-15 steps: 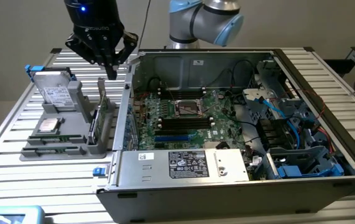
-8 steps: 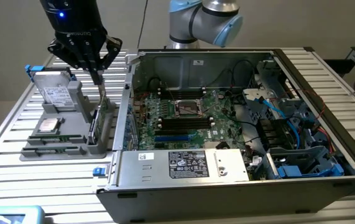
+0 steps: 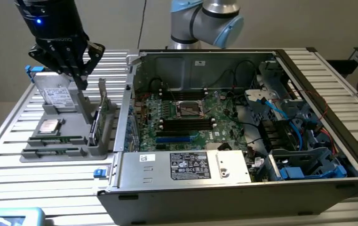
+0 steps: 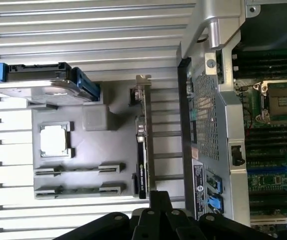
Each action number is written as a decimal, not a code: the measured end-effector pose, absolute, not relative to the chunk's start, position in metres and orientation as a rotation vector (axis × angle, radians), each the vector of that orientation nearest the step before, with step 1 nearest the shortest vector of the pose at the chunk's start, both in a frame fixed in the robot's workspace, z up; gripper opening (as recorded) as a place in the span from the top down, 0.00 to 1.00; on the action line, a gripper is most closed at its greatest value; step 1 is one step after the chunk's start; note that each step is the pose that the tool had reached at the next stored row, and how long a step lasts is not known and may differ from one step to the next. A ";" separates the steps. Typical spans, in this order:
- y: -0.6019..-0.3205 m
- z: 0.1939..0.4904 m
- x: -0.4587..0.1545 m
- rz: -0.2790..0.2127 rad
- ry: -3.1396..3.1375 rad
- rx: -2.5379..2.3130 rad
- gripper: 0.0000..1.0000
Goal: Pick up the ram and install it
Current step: 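Reach for the ram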
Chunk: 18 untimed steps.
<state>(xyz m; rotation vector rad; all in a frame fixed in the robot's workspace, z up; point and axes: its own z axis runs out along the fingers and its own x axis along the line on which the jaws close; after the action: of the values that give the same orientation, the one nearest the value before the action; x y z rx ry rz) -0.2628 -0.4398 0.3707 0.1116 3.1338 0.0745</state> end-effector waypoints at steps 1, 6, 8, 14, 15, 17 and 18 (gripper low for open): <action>-0.441 0.369 -0.265 0.074 3.138 0.112 0.89; -0.444 0.362 -0.280 0.073 3.154 0.113 0.89; -0.444 0.359 -0.288 0.073 3.157 0.113 0.89; -0.444 0.353 -0.313 0.067 3.159 0.111 0.89; -0.444 0.353 -0.315 0.064 3.159 0.109 0.89; -0.444 0.352 -0.316 0.055 3.159 0.105 0.89; -0.444 0.352 -0.317 0.048 3.159 0.102 0.89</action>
<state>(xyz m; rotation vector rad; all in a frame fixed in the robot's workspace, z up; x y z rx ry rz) -0.3170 -0.4444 0.3522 0.1024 3.1588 0.0478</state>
